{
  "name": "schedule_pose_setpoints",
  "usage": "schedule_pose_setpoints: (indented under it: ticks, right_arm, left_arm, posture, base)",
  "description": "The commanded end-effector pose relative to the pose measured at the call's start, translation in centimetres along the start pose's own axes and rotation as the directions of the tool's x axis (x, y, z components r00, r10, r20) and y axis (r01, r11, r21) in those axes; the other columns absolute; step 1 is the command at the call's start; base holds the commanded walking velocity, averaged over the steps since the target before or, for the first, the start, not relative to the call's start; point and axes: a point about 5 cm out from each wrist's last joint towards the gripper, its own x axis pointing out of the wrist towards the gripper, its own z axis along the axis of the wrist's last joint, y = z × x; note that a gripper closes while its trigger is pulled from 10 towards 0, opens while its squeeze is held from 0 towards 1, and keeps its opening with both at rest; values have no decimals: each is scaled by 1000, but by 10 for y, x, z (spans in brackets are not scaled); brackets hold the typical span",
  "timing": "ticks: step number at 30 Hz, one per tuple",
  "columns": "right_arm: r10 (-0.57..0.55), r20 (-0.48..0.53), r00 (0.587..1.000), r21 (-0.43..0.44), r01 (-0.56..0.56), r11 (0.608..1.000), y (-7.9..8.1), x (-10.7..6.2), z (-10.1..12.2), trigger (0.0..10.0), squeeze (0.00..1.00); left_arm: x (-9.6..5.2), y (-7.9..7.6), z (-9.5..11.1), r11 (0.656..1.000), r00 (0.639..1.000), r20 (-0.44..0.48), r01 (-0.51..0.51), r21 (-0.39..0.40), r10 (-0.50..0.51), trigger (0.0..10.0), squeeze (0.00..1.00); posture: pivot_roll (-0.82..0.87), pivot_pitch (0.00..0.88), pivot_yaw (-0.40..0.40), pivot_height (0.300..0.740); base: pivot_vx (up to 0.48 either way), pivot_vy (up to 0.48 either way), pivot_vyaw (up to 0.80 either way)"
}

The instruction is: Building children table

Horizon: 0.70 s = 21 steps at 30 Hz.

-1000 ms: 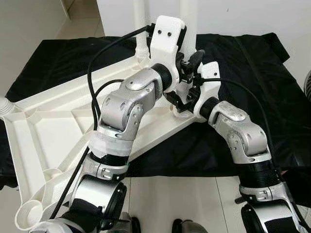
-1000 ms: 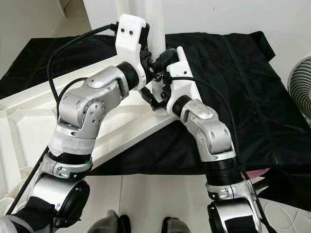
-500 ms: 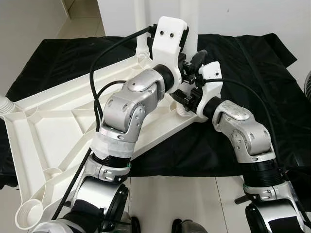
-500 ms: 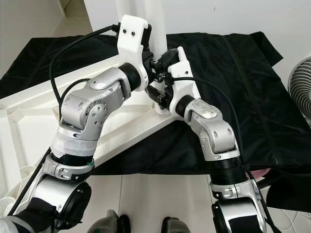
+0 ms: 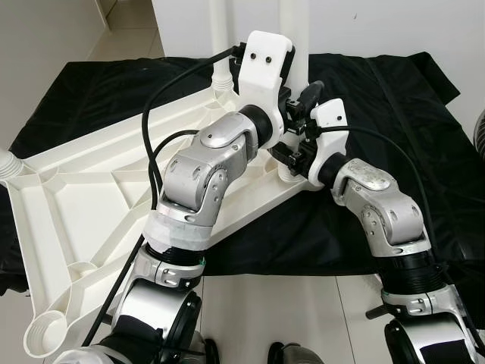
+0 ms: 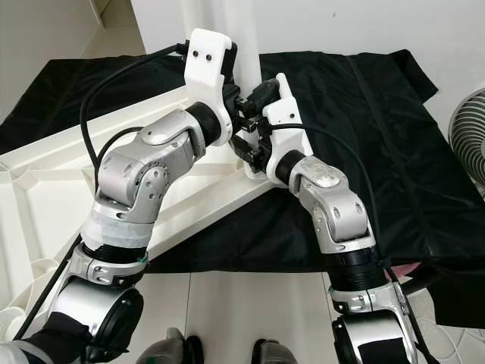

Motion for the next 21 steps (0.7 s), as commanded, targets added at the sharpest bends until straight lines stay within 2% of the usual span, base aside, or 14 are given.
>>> schedule_pose_setpoints:
  ticks: [1,3,4,5,19,20,21]
  right_arm:
    - [35,14,999,-26,-35,999,11,6,7,10000,1000]
    - [30,17,999,-29,-30,999,10,6,8,10000,1000]
    - [30,15,999,-28,-30,999,10,6,8,10000,639]
    - [30,15,999,-32,-29,999,10,6,9,10000,0]
    - [70,47,996,-46,-68,997,14,5,20,9922,0]
    - [72,50,996,-51,-70,996,14,5,20,4196,0]
    - [74,50,996,-51,-72,996,14,5,20,0,0]
  left_arm:
    - [7,-30,-6,991,991,-35,130,12,-130,10000,0]
    - [7,-31,-6,991,991,-34,131,15,-131,10000,0]
    - [7,-31,-6,991,991,-32,131,16,-130,10000,0]
    - [6,-31,-6,991,991,-31,131,15,-130,10000,0]
    - [7,-32,-6,991,991,-28,129,21,-128,10000,0]
    - [7,-32,-6,991,991,-29,129,22,-128,10000,0]
    - [7,-32,-7,991,991,-30,129,23,-128,10000,0]
  posture:
    - [-109,93,33,740]
    - [-110,87,33,740]
    - [-110,88,31,740]
    - [-110,88,31,740]
    - [-108,89,27,740]
    - [-108,89,27,740]
    - [-108,89,27,740]
  base:
    - [0,0,0]
    - [0,0,0]
    - [0,0,0]
    - [0,0,0]
    - [0,0,0]
    - [0,0,0]
    - [0,0,0]
